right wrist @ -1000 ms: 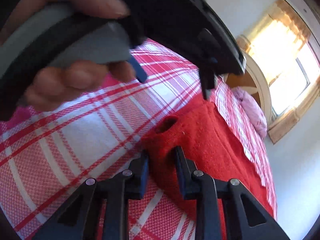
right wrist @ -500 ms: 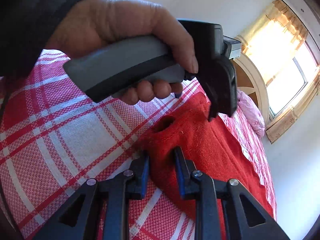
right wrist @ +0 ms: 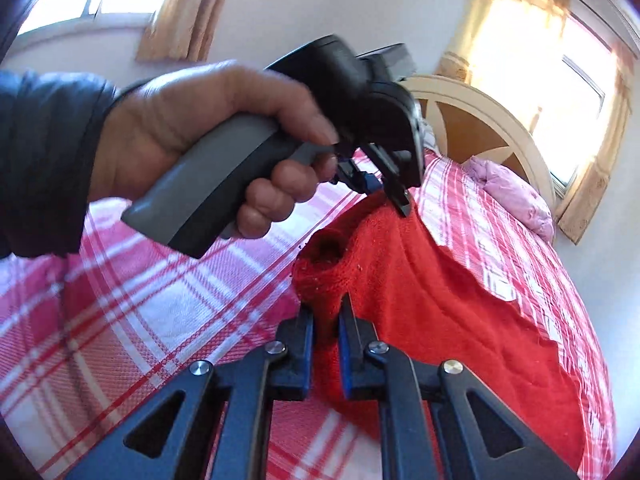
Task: Fold small clothes
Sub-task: 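Lift the held edge with the right gripper while the left gripper pinches the sweater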
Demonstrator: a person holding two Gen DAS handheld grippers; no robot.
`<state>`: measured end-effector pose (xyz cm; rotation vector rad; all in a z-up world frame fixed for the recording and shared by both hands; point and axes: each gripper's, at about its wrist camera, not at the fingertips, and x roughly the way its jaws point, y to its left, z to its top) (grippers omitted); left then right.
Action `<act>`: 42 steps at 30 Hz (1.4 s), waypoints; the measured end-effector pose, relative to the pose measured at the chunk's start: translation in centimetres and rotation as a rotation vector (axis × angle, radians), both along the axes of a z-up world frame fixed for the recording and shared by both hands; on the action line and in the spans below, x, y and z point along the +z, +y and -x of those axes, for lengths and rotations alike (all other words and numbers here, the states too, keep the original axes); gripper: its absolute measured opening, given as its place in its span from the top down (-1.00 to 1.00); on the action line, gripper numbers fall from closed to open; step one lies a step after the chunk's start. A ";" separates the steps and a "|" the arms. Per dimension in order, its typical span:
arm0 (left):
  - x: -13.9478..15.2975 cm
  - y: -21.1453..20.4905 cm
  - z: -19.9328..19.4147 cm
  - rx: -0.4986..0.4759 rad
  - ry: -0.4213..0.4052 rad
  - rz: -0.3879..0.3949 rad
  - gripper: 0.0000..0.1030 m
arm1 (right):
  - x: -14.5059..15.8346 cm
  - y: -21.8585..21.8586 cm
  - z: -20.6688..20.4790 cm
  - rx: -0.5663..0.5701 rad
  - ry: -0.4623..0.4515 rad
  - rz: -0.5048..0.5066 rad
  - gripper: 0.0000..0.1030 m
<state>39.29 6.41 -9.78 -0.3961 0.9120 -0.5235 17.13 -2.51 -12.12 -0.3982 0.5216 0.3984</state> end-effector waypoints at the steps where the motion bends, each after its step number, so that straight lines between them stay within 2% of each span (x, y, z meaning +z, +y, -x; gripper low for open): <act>1: 0.4 -0.6 0.0 -0.004 -0.008 0.014 0.73 | 0.5 -0.7 0.1 -0.007 -0.003 -0.016 0.81; 10: 4.2 -6.4 -0.3 -0.058 -0.059 0.062 0.73 | 3.9 -7.6 0.8 -0.101 -0.022 -0.159 0.83; 18: 5.7 -16.4 -0.5 -0.195 -0.088 0.026 0.73 | 4.1 -15.7 1.7 -0.236 0.017 -0.257 0.85; 21: 4.4 -20.6 -1.0 -0.241 -0.067 0.006 0.73 | 3.3 -19.3 1.6 -0.291 0.069 -0.285 0.85; 26: 0.6 -26.3 -1.5 -0.288 0.003 -0.052 0.73 | 1.0 -24.6 1.1 -0.387 0.160 -0.366 0.85; 30: -1.2 -29.4 -1.1 -0.312 0.022 -0.101 0.71 | -2.0 -28.2 1.0 -0.441 0.264 -0.484 0.85; 33: -0.6 -30.2 -0.2 -0.327 0.004 -0.126 0.46 | -3.3 -30.2 1.2 -0.432 0.324 -0.588 0.84; 35: 0.6 -30.4 0.7 -0.368 -0.033 -0.118 0.38 | -3.7 -30.6 1.4 -0.422 0.345 -0.632 0.84; 37: 2.0 -30.0 1.8 -0.360 -0.099 -0.147 -0.12 | -3.7 -30.8 1.5 -0.417 0.340 -0.631 0.83; 38: 2.8 -29.4 2.4 -0.345 -0.139 -0.163 -0.24 | -3.6 -30.8 1.6 -0.415 0.333 -0.626 0.81; 40: 4.0 -27.5 3.9 -0.305 -0.221 -0.196 -0.52 | -3.4 -30.9 1.9 -0.423 0.318 -0.602 0.70; 41: 4.1 -27.0 4.2 -0.291 -0.242 -0.215 -0.58 | -3.5 -31.2 2.1 -0.431 0.309 -0.588 0.51; 42: 4.3 -26.0 4.7 -0.267 -0.271 -0.249 -0.74 | -3.4 -31.5 2.3 -0.448 0.294 -0.568 0.24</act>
